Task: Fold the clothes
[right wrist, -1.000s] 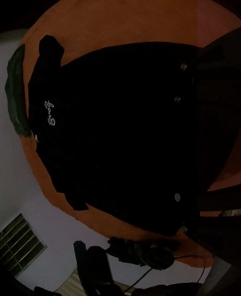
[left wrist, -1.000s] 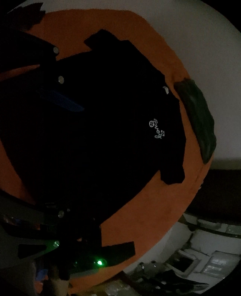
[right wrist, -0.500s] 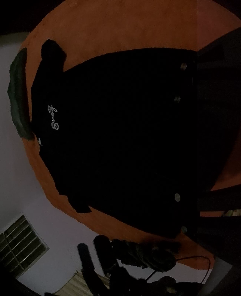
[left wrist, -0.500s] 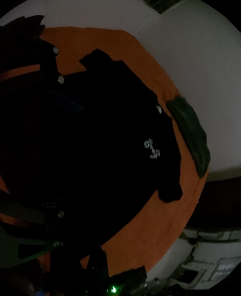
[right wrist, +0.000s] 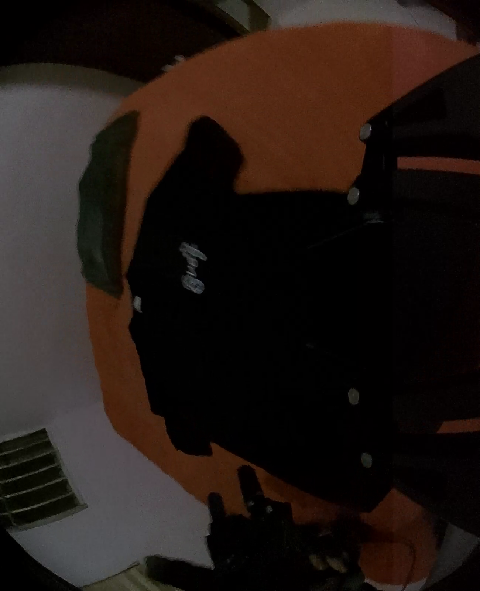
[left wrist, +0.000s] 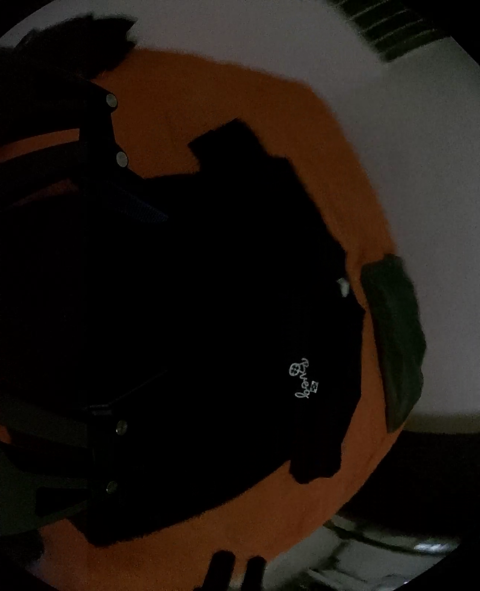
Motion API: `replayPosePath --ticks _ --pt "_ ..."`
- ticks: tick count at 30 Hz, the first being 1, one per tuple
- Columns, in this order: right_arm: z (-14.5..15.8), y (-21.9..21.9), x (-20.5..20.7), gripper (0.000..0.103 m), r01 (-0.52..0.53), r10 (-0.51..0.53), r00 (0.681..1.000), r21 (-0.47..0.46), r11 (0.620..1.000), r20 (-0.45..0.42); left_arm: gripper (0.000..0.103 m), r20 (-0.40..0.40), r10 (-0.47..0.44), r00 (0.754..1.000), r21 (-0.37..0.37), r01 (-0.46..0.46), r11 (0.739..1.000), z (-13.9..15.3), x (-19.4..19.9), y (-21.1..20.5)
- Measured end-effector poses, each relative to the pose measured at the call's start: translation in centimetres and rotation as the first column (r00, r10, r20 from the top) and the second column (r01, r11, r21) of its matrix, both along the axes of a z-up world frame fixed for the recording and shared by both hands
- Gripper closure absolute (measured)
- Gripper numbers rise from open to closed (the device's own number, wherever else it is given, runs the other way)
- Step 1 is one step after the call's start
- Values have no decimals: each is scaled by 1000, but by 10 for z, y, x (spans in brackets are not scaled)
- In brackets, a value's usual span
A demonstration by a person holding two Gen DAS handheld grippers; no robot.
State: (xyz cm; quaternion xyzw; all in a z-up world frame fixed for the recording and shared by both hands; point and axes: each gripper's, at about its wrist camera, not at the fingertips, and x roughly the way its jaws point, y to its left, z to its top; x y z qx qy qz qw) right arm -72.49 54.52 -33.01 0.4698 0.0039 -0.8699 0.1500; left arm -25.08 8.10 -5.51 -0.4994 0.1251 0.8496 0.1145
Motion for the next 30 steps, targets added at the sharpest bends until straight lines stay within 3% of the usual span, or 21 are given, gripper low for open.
replayPosePath --ticks 1,3,5,7,9,12,14,15,19,21,25,28,30 --pt "9 3 -6 31 4 -4 1000 -2 1000 3 23 12 16 1000 70 -17 997 3 -7 -13" --pt "24 12 -18 27 31 -31 999 -10 999 8 23 40 46 998 208 -53 977 10 -21 -39" --pt "26 28 -34 24 98 -97 995 -41 994 20 23 7 116 993 263 -114 958 15 -36 -64" --pt "17 47 -50 24 164 -163 986 -78 983 17 23 -37 204 978 234 -190 953 15 -55 -87" --pt "3 70 -67 24 226 -227 974 -118 967 4 23 -62 269 961 158 -257 953 10 -82 -111" --pt "-20 107 -88 24 277 -288 957 -170 946 -41 23 -33 354 935 135 -347 928 -2 -122 -151" --pt "-41 133 -100 24 339 -349 937 -206 918 -14 23 30 430 902 157 -429 889 -15 -146 -181" --pt "-51 146 -106 24 370 -380 925 -223 902 1 23 57 481 875 151 -484 862 -23 -154 -195" --pt "-93 193 -127 26 481 -484 872 -304 823 68 23 80 679 730 296 -668 683 -53 -165 -258" --pt "-111 207 -134 28 516 -514 851 -350 782 107 23 65 732 678 355 -701 618 -66 -165 -280" --pt "-132 211 -149 28 537 -529 839 -344 770 125 23 75 736 673 344 -710 615 -96 -188 -298" --pt "-139 209 -158 28 537 -526 840 -339 772 132 23 68 691 719 280 -679 679 -110 -202 -299" --pt "-138 207 -160 28 529 -520 845 -332 781 125 23 125 666 736 316 -666 676 -119 -206 -305"
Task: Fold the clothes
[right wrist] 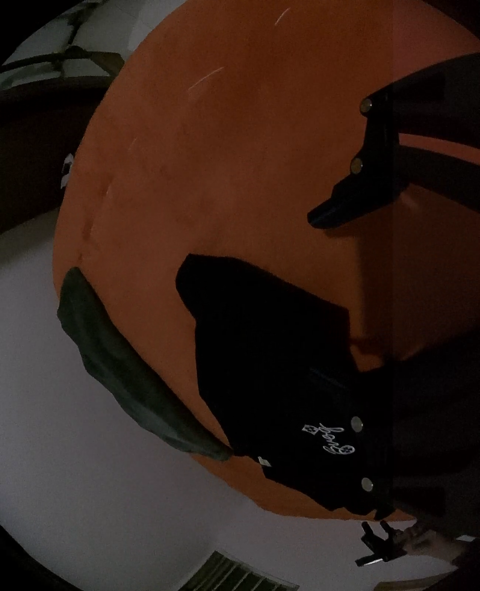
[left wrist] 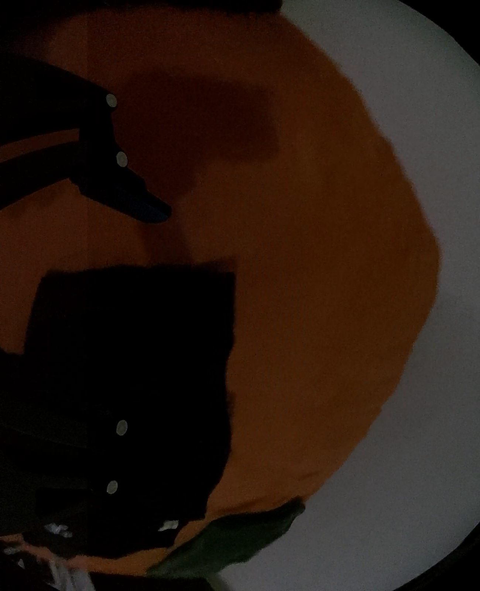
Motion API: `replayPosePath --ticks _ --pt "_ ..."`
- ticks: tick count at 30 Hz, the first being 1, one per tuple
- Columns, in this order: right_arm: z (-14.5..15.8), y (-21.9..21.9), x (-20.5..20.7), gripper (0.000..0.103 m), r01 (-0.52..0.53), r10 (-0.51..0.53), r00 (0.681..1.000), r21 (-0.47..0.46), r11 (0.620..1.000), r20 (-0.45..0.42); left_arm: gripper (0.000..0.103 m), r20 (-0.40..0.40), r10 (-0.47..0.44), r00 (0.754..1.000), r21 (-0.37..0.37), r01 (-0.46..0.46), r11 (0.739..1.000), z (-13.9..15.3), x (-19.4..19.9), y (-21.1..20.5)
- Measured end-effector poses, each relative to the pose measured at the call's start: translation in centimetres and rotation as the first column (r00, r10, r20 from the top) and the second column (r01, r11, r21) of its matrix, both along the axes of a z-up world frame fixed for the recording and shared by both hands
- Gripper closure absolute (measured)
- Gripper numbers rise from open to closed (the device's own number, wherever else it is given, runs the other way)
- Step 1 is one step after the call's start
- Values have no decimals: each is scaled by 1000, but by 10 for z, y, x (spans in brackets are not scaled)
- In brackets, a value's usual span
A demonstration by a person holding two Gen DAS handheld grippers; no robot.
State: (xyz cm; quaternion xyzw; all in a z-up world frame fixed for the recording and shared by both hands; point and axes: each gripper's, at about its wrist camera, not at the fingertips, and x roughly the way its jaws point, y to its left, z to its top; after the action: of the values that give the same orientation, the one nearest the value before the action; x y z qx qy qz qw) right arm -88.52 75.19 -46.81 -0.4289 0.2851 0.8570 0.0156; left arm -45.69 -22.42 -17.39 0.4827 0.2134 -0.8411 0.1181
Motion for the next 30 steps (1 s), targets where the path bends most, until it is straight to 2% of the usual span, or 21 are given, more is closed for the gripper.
replayPosePath --ticks 3,6,8,12,14,15,17,18,24,27,30 --pt "1 -2 -1 28 -21 21 1000 20 1000 1 23 9 -25 1000 183 23 983 -16 4 -11" --pt "4 -3 11 28 -37 37 999 43 998 -4 25 20 -34 999 256 28 966 -29 16 -18" --pt "5 -3 15 28 -44 44 999 58 997 -7 25 10 -67 998 232 63 971 -24 26 -17" --pt "4 -4 21 28 -60 60 998 70 996 9 25 -61 -174 983 252 183 950 -3 32 -5" --pt "3 -5 24 28 -65 64 998 79 995 12 25 -78 -209 975 208 221 953 4 28 2" --pt "3 -5 26 28 -63 62 998 83 995 12 26 -68 -198 978 200 208 957 1 26 4" --pt "2 -5 31 28 -51 51 999 78 996 12 70 -50 -175 983 184 182 966 -4 23 7" --pt "1 -5 33 28 -46 45 999 71 996 14 97 -54 -156 986 191 164 968 -5 29 5" --pt "4 -7 41 28 -44 44 999 66 997 13 99 -76 -63 995 224 79 971 -13 65 -7" --pt "5 -6 44 28 -46 45 999 80 996 17 99 -67 -81 994 261 96 960 -18 91 -7" --pt "1 -2 46 28 -27 24 999 73 997 28 99 -69 -33 997 322 54 945 -20 104 -6"
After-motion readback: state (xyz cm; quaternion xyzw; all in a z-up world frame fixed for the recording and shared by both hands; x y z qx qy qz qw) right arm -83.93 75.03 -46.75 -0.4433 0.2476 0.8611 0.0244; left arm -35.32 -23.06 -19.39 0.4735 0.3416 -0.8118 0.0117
